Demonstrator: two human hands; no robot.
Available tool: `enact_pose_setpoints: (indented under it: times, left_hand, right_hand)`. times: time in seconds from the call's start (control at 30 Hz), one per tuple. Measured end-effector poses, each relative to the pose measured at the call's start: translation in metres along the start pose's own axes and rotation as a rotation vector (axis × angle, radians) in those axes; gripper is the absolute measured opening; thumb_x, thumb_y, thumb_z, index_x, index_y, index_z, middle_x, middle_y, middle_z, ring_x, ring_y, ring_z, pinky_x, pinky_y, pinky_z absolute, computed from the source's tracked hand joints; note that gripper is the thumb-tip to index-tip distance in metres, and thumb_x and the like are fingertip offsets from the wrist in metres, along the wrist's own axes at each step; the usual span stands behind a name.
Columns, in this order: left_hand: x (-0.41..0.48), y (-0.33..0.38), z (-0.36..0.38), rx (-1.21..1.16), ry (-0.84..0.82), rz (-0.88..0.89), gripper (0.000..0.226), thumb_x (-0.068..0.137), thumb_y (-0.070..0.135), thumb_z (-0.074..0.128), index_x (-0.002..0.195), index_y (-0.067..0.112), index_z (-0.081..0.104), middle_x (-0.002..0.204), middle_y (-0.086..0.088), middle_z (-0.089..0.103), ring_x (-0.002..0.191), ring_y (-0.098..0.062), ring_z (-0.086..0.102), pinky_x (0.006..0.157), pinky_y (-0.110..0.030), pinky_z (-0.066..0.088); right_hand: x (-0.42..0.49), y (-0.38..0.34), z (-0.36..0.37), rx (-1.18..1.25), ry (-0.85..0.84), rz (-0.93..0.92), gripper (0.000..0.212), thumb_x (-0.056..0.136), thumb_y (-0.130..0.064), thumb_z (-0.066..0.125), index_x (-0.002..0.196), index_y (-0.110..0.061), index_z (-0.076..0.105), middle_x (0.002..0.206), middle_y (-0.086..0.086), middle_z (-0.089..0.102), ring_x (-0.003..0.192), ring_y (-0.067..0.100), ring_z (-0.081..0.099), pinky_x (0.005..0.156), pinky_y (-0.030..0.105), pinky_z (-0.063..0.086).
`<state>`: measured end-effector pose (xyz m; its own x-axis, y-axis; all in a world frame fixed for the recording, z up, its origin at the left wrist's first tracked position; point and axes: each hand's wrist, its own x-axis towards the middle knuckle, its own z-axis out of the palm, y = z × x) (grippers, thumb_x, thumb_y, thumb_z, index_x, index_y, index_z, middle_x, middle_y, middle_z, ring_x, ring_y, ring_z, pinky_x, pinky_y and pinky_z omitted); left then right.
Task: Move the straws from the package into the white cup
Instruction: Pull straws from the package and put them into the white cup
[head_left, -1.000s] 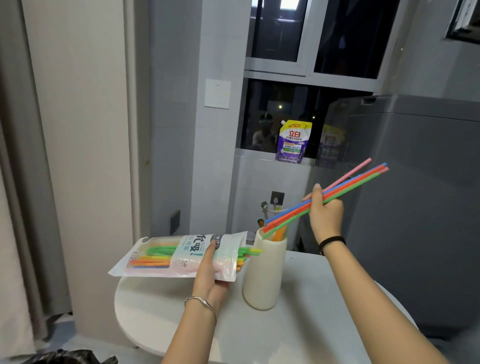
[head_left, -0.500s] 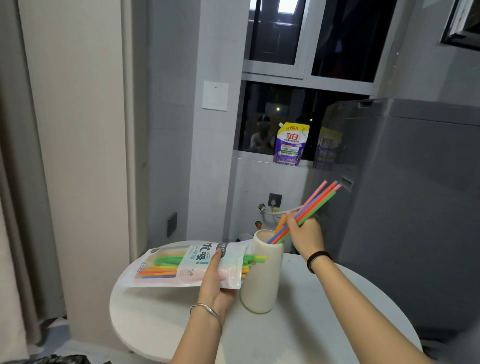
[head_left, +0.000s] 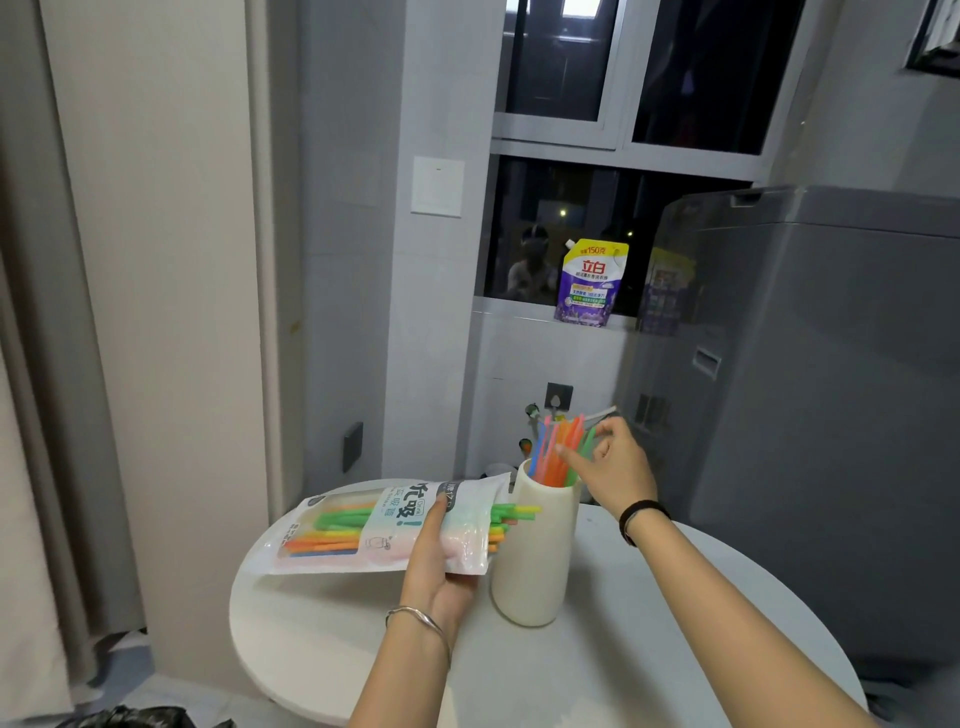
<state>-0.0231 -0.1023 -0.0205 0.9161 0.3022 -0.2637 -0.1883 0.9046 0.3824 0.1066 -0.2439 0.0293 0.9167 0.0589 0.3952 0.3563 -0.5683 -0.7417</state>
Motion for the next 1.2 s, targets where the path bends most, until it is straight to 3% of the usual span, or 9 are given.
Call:
enact_pose_setpoints:
  times: [0.07,0.13,0.27,0.33,0.47,0.7,0.83,1.0,1.2]
  left_hand:
    - [0.000,0.000,0.000,-0.001,0.006,-0.003,0.008,0.093,0.019,0.059,0.097,0.013,0.057,0.060,-0.011,0.074,0.046,-0.024,0.069,0.044,-0.037,0.057]
    - [0.000,-0.001,0.000,-0.010,0.018,-0.003,0.008,0.092,0.019,0.060,0.097,0.015,0.056,0.060,-0.010,0.074,0.046,-0.024,0.070,0.044,-0.038,0.057]
    - [0.000,-0.002,0.000,-0.031,0.030,-0.005,0.010,0.092,0.017,0.061,0.100,0.014,0.056,0.065,-0.011,0.074,0.050,-0.025,0.071,0.043,-0.038,0.058]
    - [0.000,-0.002,0.000,-0.019,0.026,-0.007,0.013,0.092,0.018,0.061,0.103,0.013,0.056,0.070,-0.013,0.074,0.054,-0.027,0.070,0.043,-0.036,0.057]
    - [0.000,-0.001,-0.002,-0.018,0.020,0.013,0.018,0.092,0.018,0.061,0.108,0.014,0.055,0.072,-0.012,0.075,0.052,-0.026,0.071,0.043,-0.036,0.058]
    - [0.002,0.001,-0.006,-0.024,0.032,0.034,0.039,0.091,0.017,0.063,0.128,0.017,0.051,0.070,-0.010,0.076,0.055,-0.026,0.072,0.042,-0.037,0.057]
    - [0.003,0.005,-0.007,-0.005,0.040,0.037,0.053,0.091,0.018,0.063,0.141,0.016,0.046,0.109,-0.013,0.068,0.081,-0.028,0.066,0.048,-0.041,0.059]
    - [0.002,0.005,-0.006,-0.017,0.044,0.061,0.056,0.089,0.016,0.065,0.141,0.018,0.045,0.121,-0.013,0.066,0.086,-0.028,0.066,0.057,-0.048,0.058]
    - [0.002,0.002,-0.005,-0.035,0.032,0.063,0.053,0.090,0.015,0.064,0.140,0.018,0.045,0.111,-0.011,0.068,0.085,-0.029,0.066,0.052,-0.045,0.059]
  right_hand:
    - [0.000,0.000,-0.001,0.053,0.064,-0.052,0.049,0.071,-0.036,0.077,0.108,-0.022,0.047,0.082,-0.007,0.053,0.084,0.020,0.056,0.069,0.035,0.050]
    - [0.001,-0.001,0.000,0.115,0.080,-0.115,0.069,0.073,-0.028,0.077,0.130,-0.022,0.039,0.118,0.003,0.055,0.109,0.021,0.054,0.087,0.039,0.052]
    - [-0.001,0.001,0.004,0.048,-0.142,-0.190,0.074,0.085,-0.029,0.064,0.146,-0.025,0.024,0.151,0.000,0.032,0.136,0.020,0.035,0.106,0.042,0.039]
    - [-0.002,0.002,0.006,-0.005,-0.199,-0.201,0.063,0.091,-0.036,0.055,0.146,-0.024,0.027,0.152,0.000,0.031,0.138,0.021,0.033,0.110,0.043,0.036]
    - [-0.012,-0.007,0.008,0.132,0.011,-0.216,0.054,0.092,-0.048,0.044,0.142,-0.030,0.035,0.154,-0.005,0.028,0.141,0.015,0.025,0.112,0.039,0.026]
    - [-0.017,-0.006,0.014,-0.148,0.088,-0.300,0.023,0.085,-0.037,0.063,0.090,-0.017,0.073,0.145,-0.001,0.044,0.142,0.021,0.020,0.115,0.037,0.010]
    - [-0.008,-0.014,-0.001,0.035,0.198,-0.208,0.033,0.094,-0.030,0.048,0.079,-0.011,0.071,0.136,0.003,0.053,0.139,0.022,0.027,0.115,0.039,0.012]
    - [-0.001,-0.011,-0.010,-0.028,0.093,-0.122,0.019,0.092,-0.025,0.055,0.100,-0.015,0.069,0.144,0.005,0.043,0.140,0.023,0.026,0.116,0.043,0.017]
    - [-0.027,-0.010,-0.003,0.135,0.186,-0.171,0.039,0.088,-0.014,0.060,0.126,-0.016,0.053,0.141,0.003,0.043,0.133,0.018,0.037,0.113,0.037,0.029]
